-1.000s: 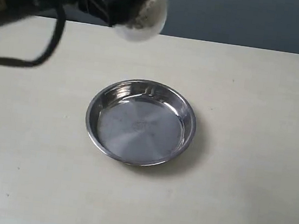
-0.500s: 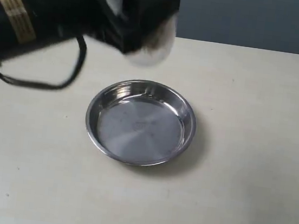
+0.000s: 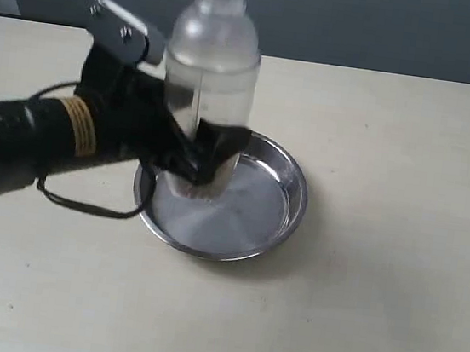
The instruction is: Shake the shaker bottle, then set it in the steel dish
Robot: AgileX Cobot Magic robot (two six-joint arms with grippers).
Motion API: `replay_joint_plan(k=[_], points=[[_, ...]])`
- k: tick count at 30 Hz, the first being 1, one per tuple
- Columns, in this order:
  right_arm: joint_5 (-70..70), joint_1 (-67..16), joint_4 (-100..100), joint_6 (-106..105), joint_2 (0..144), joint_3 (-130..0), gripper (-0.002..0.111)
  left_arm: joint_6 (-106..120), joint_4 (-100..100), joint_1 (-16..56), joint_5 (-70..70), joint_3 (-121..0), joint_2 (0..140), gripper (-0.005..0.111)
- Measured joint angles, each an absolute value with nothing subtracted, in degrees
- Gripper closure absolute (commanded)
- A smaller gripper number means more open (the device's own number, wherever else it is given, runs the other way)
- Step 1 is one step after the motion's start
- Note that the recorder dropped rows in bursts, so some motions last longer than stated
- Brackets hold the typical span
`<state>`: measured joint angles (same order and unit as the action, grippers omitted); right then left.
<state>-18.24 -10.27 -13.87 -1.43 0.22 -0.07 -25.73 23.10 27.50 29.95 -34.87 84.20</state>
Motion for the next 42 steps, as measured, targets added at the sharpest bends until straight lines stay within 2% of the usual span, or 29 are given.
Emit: replay_joint_plan(k=[4, 5, 8, 13, 20, 28, 35, 42], points=[[-18.2, -10.3, -13.9, -1.4, 0.2, -0.1, 0.109, -25.4, 21.0, 27.5, 44.8, -34.2, 83.3, 0.106], [-18.2, -10.3, -13.9, -1.4, 0.2, -0.1, 0.109, -24.6, 20.0, 27.5, 44.9, -34.2, 83.2, 0.106], [-18.2, -10.3, -13.9, -1.4, 0.2, -0.1, 0.109, -14.3, 15.3, 27.5, 43.4, -35.0, 82.0, 0.106], [-18.2, -10.3, -13.9, -1.4, 0.2, -0.1, 0.109, -11.9, 13.6, 27.5, 35.4, -40.3, 73.8, 0.106], [-18.2, -10.3, -13.9, -1.4, 0.2, -0.1, 0.109, -20.3, 17.5, 27.5, 23.6, -34.0, 85.2, 0.106], [-18.2, -10.3, -13.9, -1.4, 0.2, -0.1, 0.109, -21.9, 19.5, 27.5, 32.0, -42.0, 71.4, 0.106], [-18.2, -10.3, -13.9, -1.4, 0.2, -0.1, 0.109, -20.8, 17.2, 28.2, 23.9, -37.6, 81.9, 0.106], [-18.2, -10.3, -13.9, -1.4, 0.2, -0.1, 0.109, -17.2, 17.5, 30.2, 28.5, -47.8, 69.9, 0.106]])
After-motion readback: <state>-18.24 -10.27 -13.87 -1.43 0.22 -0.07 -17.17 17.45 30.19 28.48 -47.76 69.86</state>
